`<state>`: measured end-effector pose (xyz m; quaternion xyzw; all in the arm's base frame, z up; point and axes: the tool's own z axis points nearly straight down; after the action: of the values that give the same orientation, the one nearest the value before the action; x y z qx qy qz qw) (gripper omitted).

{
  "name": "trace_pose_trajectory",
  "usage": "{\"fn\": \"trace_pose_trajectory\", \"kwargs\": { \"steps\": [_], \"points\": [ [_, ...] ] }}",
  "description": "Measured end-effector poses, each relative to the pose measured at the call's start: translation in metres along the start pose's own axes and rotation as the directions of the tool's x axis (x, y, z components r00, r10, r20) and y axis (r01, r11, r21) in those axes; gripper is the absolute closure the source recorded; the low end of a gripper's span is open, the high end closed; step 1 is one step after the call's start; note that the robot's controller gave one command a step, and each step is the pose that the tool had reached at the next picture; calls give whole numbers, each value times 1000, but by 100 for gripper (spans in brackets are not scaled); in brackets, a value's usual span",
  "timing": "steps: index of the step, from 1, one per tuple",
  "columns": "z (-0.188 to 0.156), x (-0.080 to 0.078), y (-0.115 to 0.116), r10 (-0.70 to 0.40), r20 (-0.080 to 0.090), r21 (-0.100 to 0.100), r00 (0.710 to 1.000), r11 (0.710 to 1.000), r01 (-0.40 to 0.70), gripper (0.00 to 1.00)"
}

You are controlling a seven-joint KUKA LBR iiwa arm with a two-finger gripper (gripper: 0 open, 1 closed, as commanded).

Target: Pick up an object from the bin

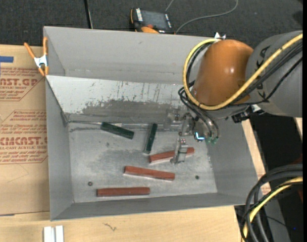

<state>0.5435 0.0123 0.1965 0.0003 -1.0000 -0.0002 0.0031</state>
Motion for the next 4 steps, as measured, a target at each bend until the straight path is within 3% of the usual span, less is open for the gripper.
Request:
{"fn": "trace_pose_trajectory", "kwargs": {
  "steps": [1,4],
  "points": [
    [132,-22,-50,-82,1,0,997,997,82,0],
    [132,-23,-48,-82,8,0,997,997,82,0]
  ]
}}
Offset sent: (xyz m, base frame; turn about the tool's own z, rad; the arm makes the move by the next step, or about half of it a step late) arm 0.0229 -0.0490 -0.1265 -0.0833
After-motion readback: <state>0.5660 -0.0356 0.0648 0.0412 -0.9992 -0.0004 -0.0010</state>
